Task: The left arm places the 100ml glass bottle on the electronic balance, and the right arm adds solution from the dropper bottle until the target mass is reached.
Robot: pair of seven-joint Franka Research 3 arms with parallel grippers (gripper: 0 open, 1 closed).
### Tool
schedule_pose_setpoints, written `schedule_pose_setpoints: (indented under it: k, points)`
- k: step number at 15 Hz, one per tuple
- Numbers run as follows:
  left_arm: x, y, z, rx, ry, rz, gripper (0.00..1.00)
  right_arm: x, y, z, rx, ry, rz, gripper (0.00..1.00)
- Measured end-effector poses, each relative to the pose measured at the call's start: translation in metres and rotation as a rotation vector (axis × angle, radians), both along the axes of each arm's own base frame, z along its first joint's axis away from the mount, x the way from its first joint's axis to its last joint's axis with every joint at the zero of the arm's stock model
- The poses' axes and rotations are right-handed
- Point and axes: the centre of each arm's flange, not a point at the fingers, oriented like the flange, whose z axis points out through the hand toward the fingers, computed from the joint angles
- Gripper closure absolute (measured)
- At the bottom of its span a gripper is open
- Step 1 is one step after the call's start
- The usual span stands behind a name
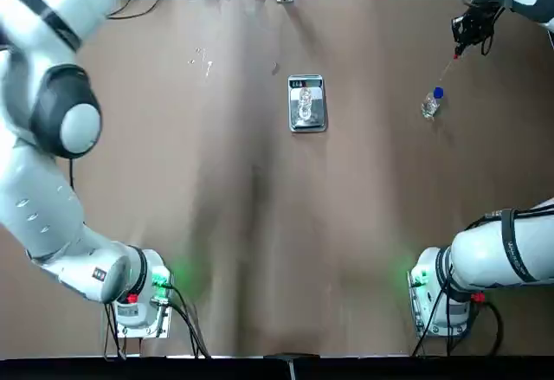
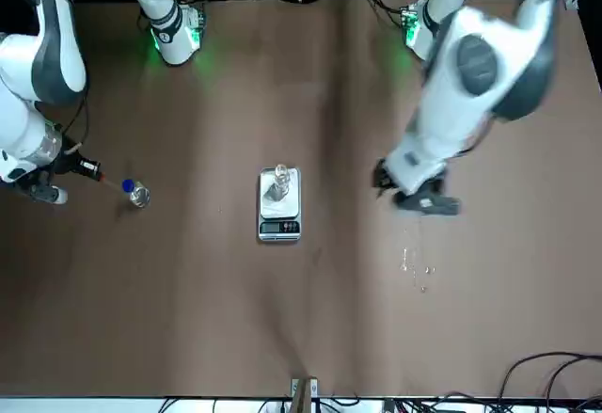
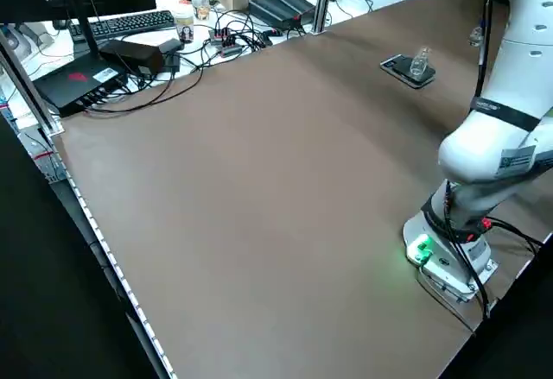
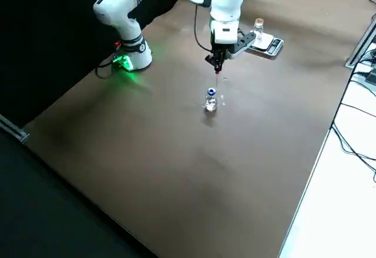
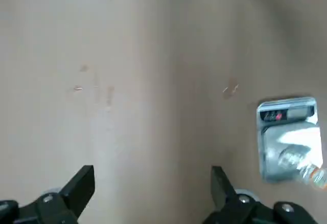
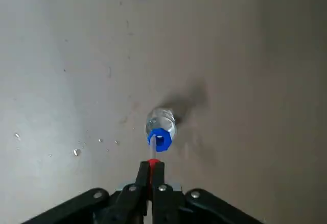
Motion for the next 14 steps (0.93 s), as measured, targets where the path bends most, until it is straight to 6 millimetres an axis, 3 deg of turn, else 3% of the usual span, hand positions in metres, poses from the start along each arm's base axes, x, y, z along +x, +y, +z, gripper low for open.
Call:
schedule_pose_setpoints:
  k: [3, 7, 10, 14]
  points:
    - [-0.009, 0.068, 0.043, 0.014, 0.038, -0.074, 0.0, -0.007, 0.0, -0.014, -0.014, 0.008, 0.011, 0.95]
    - [-0.033, 0.122, 0.069, 0.033, 0.048, -0.098, 0.0, -0.017, 0.001, -0.026, -0.013, 0.014, 0.014, 0.95]
    - [-0.051, 0.132, 0.074, 0.055, 0.066, -0.097, 0.0, -0.019, 0.001, -0.026, -0.013, 0.015, 0.015, 0.95]
    - [-0.059, 0.139, 0.074, 0.073, 0.111, -0.079, 0.0, -0.022, 0.002, -0.028, -0.011, 0.022, 0.017, 0.95]
